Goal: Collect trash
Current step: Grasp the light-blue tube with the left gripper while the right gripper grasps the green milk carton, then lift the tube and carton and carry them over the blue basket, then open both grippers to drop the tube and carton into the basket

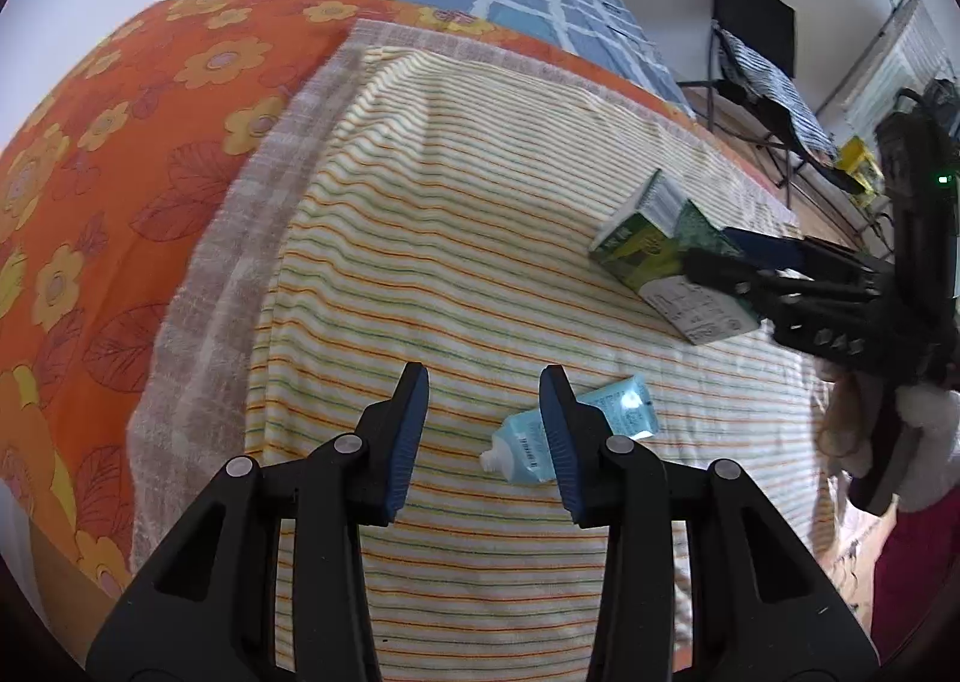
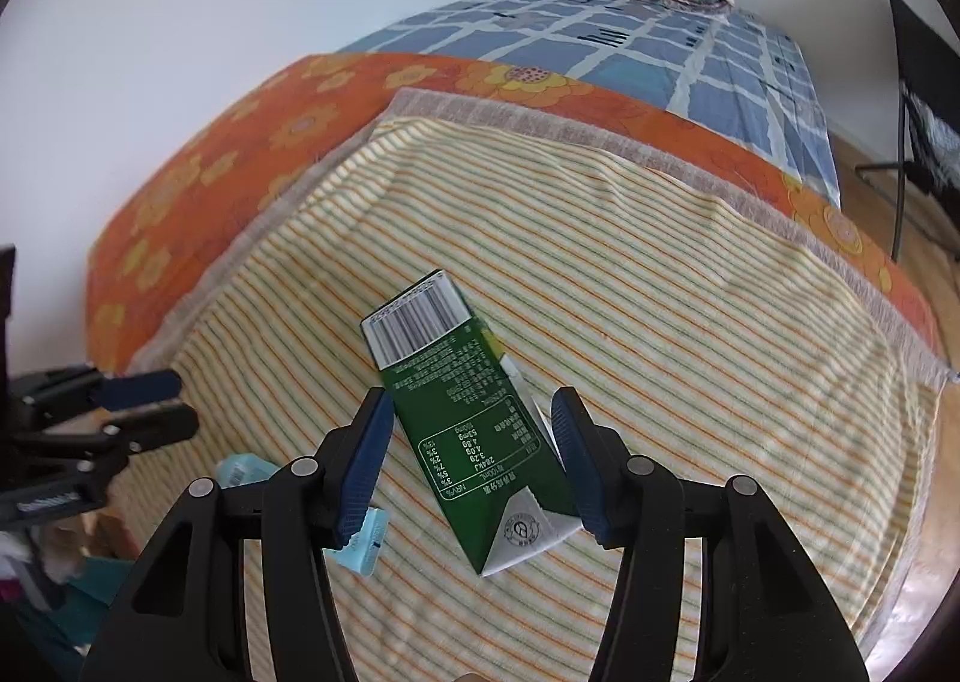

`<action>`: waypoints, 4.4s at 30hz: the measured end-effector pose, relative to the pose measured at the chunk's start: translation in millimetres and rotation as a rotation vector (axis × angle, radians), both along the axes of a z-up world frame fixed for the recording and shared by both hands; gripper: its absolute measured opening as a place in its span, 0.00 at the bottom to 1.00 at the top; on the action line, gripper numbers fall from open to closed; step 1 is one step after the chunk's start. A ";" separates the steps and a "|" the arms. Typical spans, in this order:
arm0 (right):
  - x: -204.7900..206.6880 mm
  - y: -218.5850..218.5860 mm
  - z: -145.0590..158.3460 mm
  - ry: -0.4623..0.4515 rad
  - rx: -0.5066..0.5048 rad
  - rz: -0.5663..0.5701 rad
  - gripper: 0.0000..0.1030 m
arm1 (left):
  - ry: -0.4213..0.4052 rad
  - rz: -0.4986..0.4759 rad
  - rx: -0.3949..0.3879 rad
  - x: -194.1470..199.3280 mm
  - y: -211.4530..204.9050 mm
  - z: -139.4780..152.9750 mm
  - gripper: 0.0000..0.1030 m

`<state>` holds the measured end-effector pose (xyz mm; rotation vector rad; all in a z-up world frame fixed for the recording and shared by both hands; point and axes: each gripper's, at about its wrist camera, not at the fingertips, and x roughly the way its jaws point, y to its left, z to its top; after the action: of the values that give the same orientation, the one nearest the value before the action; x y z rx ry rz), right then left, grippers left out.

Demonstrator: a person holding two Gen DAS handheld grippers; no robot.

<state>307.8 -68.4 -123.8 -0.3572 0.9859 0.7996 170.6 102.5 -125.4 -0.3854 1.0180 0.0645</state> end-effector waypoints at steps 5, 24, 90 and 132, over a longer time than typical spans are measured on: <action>2.6 0.1 -14.1 -0.011 -0.078 -0.037 0.53 | 0.000 -0.059 -0.027 6.7 -7.5 -6.0 0.38; -12.8 -67.7 -0.8 0.085 -0.002 -0.180 0.38 | 0.104 -0.377 0.032 7.5 -87.1 -38.0 0.40; -282.7 -165.8 21.5 0.073 0.155 -0.123 0.38 | -0.113 -0.334 0.168 -178.4 -128.3 18.4 0.35; -316.0 -135.5 -45.7 0.234 0.007 -0.069 0.41 | 0.031 -0.301 0.114 -214.3 -125.1 -37.2 0.35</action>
<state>-8.2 -203.9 -169.5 -0.2251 1.2074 0.7940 -43.7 -22.6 -162.5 -0.1248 1.0876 -0.1422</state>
